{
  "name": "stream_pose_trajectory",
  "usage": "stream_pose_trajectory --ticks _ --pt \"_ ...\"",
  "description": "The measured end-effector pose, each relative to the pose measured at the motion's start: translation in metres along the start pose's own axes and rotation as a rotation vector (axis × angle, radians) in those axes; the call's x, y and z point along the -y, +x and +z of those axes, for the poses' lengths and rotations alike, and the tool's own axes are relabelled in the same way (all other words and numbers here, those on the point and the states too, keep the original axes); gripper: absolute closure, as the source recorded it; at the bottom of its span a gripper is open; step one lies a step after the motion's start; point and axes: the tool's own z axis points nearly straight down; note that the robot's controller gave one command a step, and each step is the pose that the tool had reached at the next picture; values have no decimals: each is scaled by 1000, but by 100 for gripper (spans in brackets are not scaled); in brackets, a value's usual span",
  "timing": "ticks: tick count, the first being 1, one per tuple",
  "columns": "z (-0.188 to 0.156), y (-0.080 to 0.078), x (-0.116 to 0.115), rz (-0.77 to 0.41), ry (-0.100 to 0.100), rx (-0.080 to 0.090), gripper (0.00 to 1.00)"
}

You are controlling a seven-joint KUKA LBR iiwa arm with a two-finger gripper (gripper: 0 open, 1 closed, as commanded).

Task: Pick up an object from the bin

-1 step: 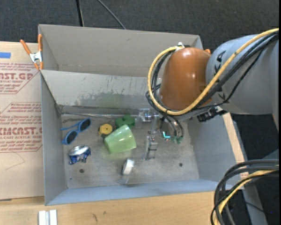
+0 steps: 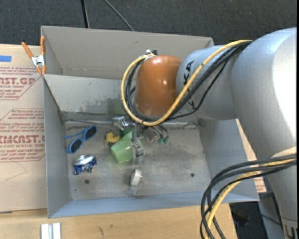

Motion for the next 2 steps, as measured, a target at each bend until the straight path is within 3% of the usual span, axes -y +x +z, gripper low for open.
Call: stream_pose_trajectory --ticks 1,2 --pt "-3 -1 1 2 1 4 100" --pt "-174 -11 -10 -124 4 11 100"
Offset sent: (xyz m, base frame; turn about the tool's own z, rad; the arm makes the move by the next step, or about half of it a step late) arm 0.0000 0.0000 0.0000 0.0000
